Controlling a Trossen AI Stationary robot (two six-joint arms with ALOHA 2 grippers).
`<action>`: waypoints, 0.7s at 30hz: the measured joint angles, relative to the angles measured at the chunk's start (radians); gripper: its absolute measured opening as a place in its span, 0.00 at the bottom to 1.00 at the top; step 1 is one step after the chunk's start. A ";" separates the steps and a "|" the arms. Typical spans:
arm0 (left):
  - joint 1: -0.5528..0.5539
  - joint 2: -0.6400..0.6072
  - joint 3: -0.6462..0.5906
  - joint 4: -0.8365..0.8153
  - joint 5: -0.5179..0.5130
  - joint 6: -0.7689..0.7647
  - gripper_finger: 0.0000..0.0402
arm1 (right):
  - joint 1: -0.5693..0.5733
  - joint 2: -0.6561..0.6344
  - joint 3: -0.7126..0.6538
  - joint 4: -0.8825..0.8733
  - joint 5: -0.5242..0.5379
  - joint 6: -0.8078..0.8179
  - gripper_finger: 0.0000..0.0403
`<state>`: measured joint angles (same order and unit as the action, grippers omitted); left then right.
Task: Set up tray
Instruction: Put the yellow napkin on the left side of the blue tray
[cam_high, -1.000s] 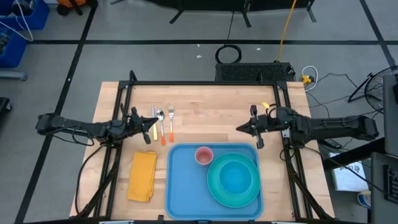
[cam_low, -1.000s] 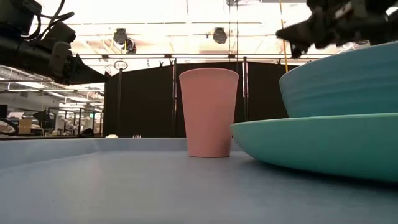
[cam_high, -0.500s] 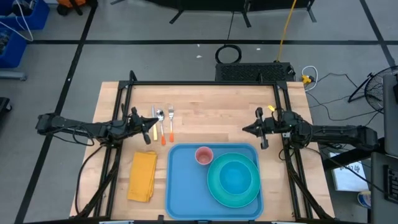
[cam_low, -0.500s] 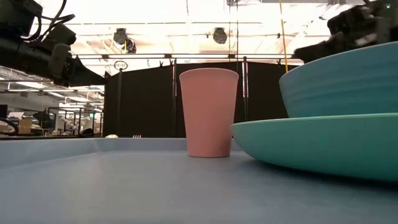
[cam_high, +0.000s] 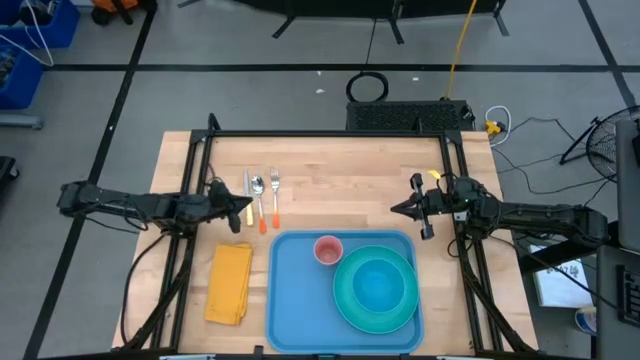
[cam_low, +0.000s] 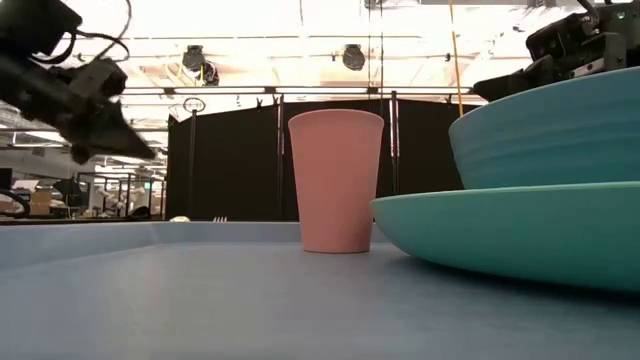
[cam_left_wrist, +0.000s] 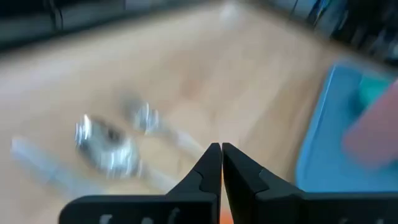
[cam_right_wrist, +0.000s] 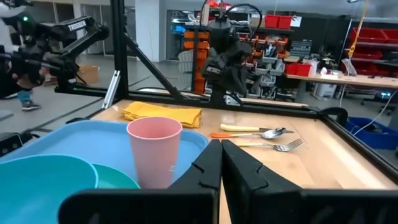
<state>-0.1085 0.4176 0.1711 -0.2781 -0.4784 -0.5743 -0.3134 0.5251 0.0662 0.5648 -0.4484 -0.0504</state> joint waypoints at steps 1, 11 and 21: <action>-0.014 0.018 0.035 -0.083 0.030 -0.030 0.03 | 0.000 0.000 0.000 0.000 0.000 0.008 0.00; -0.237 0.318 0.426 -0.913 0.102 -0.513 0.03 | 0.000 0.000 -0.001 0.001 0.001 0.056 0.00; -0.371 0.564 0.447 -0.902 0.228 -0.489 0.24 | 0.000 0.000 -0.002 0.006 0.002 0.119 0.00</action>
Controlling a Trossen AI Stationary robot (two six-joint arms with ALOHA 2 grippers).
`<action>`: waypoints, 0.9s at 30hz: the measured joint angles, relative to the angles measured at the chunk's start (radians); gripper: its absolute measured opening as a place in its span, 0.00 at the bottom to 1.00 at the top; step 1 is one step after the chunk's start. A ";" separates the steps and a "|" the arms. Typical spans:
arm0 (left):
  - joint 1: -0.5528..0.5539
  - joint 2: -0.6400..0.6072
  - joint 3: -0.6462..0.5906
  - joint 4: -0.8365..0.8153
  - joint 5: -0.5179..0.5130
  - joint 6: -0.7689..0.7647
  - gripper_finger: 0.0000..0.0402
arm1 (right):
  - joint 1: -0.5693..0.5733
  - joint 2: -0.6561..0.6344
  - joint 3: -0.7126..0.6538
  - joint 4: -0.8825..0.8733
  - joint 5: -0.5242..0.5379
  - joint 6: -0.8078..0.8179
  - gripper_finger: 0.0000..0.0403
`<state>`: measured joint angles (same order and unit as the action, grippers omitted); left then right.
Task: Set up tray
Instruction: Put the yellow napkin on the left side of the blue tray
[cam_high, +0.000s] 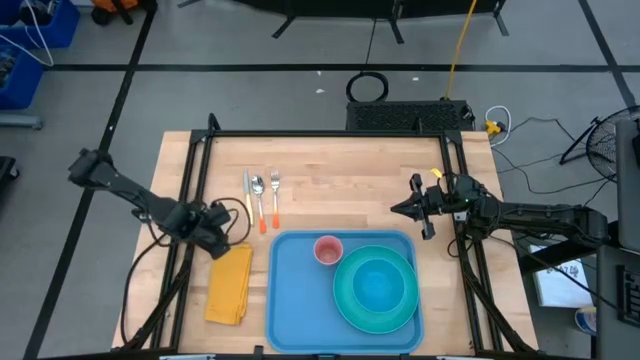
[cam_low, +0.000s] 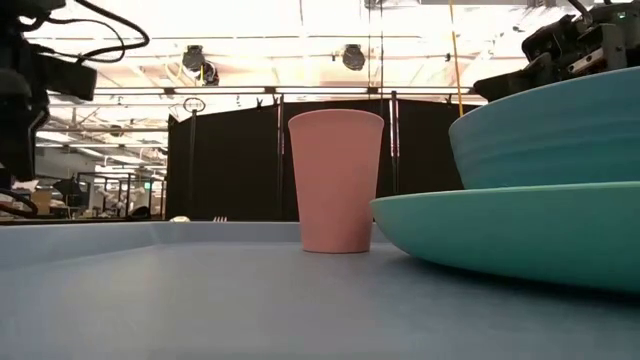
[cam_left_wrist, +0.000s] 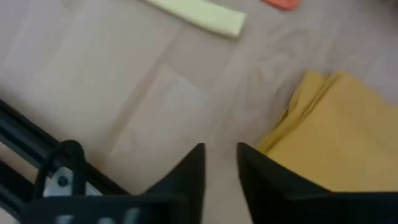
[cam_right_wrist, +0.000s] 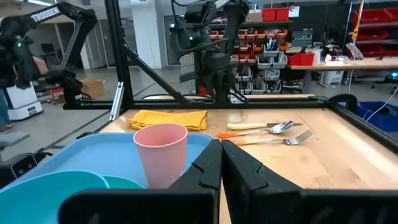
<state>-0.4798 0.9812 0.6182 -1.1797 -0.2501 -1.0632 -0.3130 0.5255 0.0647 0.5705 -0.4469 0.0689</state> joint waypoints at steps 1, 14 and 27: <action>0.000 0.018 0.000 0.008 0.007 -0.001 0.29 | 0.000 0.000 0.000 0.001 0.000 0.009 0.00; -0.014 0.080 -0.021 0.133 0.174 0.054 0.80 | 0.000 0.000 0.000 0.002 0.000 0.014 0.00; 0.035 0.137 -0.104 0.211 0.147 0.029 0.89 | 0.000 0.000 0.000 0.002 0.000 -0.002 0.00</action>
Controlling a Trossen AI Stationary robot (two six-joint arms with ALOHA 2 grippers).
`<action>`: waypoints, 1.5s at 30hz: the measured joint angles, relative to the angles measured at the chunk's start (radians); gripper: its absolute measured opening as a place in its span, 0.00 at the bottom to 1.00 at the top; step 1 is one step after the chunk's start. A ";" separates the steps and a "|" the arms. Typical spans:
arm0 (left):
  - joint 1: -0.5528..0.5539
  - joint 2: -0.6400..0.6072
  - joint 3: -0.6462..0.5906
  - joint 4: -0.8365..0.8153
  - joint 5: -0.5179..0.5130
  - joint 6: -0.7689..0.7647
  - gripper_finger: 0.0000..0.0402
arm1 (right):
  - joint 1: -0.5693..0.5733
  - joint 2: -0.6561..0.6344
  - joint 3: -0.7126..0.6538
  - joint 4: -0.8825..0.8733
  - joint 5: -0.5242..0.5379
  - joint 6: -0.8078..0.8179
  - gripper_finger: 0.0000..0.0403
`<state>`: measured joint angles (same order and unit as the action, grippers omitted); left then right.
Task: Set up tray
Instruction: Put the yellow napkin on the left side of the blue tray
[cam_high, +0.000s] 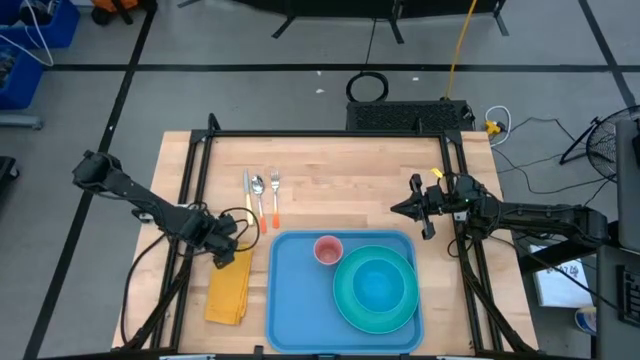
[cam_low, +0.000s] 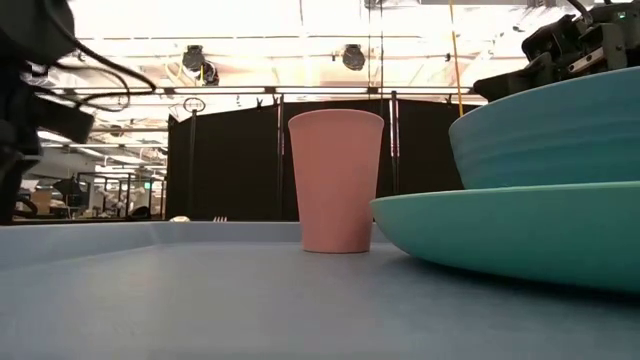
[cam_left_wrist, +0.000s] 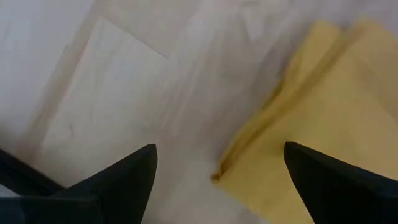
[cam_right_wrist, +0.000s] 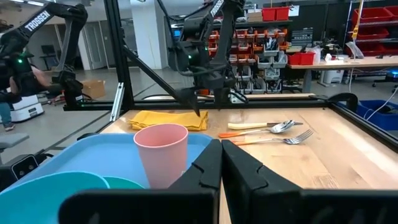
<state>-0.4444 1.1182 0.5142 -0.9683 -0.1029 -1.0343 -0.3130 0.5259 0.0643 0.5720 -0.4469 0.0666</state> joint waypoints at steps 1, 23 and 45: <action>0.016 0.013 0.000 0.003 0.000 -0.008 0.89 | 0.000 0.000 0.000 0.000 0.000 -0.001 0.00; 0.093 0.033 0.132 -0.141 0.007 -0.193 0.89 | 0.000 0.000 -0.001 0.005 0.000 0.000 0.00; -0.137 0.108 0.131 -0.130 0.103 -0.819 0.89 | 0.000 0.000 -0.001 0.004 0.001 -0.003 0.00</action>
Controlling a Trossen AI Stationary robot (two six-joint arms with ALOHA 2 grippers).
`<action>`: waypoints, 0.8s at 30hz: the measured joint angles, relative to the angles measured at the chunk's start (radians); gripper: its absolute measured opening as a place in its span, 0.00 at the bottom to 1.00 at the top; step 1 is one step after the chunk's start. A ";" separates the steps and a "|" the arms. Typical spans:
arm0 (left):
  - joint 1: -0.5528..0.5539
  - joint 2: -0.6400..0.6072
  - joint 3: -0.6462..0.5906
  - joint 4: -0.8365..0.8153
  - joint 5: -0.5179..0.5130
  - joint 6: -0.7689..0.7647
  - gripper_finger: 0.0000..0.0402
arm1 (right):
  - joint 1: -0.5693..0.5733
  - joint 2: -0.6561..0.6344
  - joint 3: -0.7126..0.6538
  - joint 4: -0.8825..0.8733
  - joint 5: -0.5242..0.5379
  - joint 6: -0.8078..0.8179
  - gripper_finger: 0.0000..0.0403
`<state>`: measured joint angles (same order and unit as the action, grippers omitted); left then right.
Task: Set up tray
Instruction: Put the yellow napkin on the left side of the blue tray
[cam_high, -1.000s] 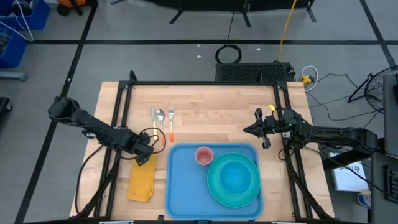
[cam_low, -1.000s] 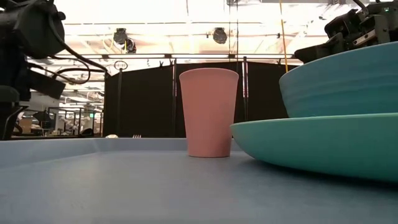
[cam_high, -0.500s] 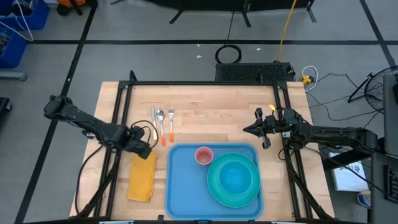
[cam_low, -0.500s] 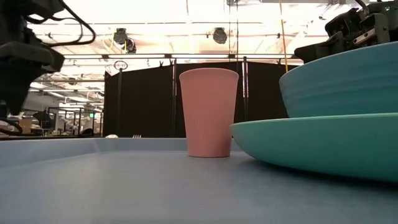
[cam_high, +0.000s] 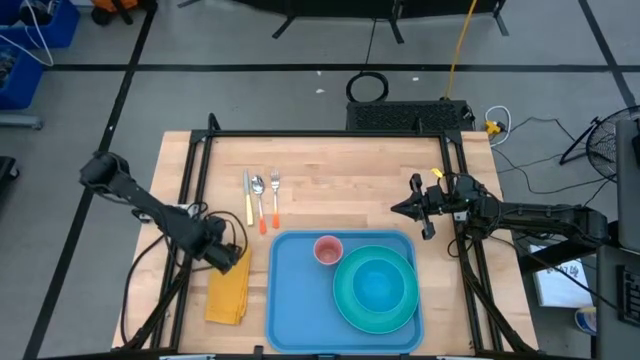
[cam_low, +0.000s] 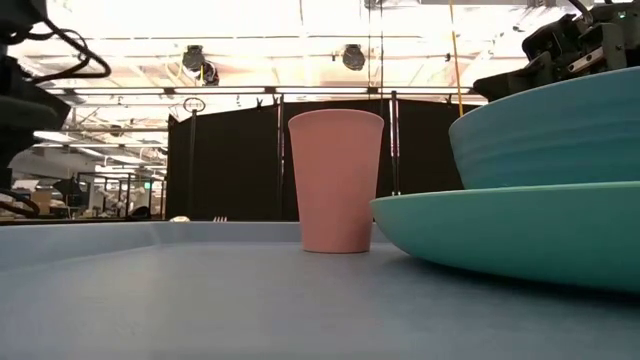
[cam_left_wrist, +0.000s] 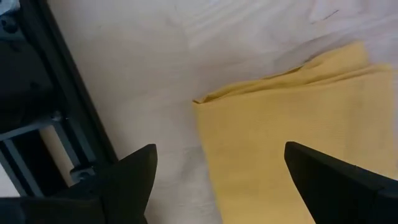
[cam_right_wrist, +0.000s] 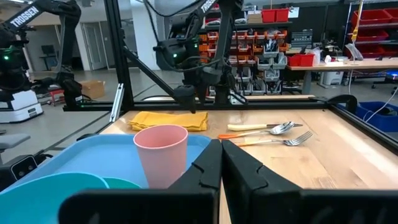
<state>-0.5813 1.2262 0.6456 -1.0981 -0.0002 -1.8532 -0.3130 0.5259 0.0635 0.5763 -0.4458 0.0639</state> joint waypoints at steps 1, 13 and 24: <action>-0.008 0.012 0.000 0.001 0.000 -0.006 0.89 | 0.000 0.000 0.000 0.000 0.000 0.000 0.00; -0.025 0.159 -0.026 0.101 -0.018 0.019 0.89 | 0.000 0.000 0.000 0.023 0.000 0.003 0.00; 0.012 0.131 -0.084 0.200 -0.083 0.096 0.89 | 0.000 0.000 0.000 0.026 0.000 0.003 0.00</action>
<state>-0.5694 1.3571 0.5621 -0.8982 -0.0828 -1.7573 -0.3130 0.5256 0.0635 0.6022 -0.4461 0.0666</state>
